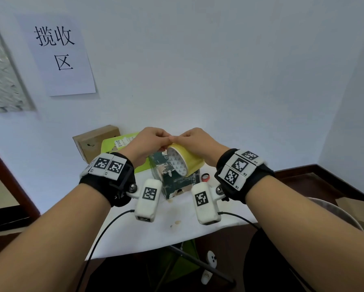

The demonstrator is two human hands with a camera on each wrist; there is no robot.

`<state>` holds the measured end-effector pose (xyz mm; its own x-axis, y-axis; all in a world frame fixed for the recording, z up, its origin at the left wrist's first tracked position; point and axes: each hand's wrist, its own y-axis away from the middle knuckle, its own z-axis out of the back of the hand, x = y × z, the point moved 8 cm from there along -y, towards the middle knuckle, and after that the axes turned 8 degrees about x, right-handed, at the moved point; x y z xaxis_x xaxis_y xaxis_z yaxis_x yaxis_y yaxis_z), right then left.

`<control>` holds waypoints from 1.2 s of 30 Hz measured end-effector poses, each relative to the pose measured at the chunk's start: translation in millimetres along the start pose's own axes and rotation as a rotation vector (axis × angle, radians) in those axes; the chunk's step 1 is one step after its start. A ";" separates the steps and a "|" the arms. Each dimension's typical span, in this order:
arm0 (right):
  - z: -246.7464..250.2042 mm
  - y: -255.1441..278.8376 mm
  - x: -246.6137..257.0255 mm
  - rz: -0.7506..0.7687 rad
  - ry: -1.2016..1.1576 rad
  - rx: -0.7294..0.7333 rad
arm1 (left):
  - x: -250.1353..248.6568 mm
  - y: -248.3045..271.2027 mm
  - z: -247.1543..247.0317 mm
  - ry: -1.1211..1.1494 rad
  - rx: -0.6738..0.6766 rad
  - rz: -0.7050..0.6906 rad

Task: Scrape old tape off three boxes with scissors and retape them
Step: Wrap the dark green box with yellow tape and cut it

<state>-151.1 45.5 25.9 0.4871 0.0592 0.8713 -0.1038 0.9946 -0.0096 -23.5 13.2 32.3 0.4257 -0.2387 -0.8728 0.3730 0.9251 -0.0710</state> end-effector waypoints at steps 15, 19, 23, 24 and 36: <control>-27.7 15.1 -33.5 -0.309 -0.063 0.293 | 31.5 6.8 -11.5 -0.072 -0.039 -0.025; -41.8 17.3 -46.4 -0.366 0.026 0.367 | 38.1 7.7 -7.9 -0.066 -0.055 -0.032; -46.4 14.9 -53.3 -0.375 0.101 0.376 | 49.1 8.1 -4.5 -0.067 -0.088 -0.037; -47.9 14.3 -53.3 -0.375 0.054 0.365 | 52.8 7.7 -1.0 -0.053 -0.113 -0.043; -59.4 8.7 -70.3 -0.435 0.172 0.418 | 75.0 6.8 12.0 -0.119 -0.218 -0.094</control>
<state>-134.8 55.1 -64.6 0.6900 -0.2963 0.6604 -0.1779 0.8149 0.5516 20.9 -2.0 -27.8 0.4962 -0.3478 -0.7955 0.2344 0.9359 -0.2630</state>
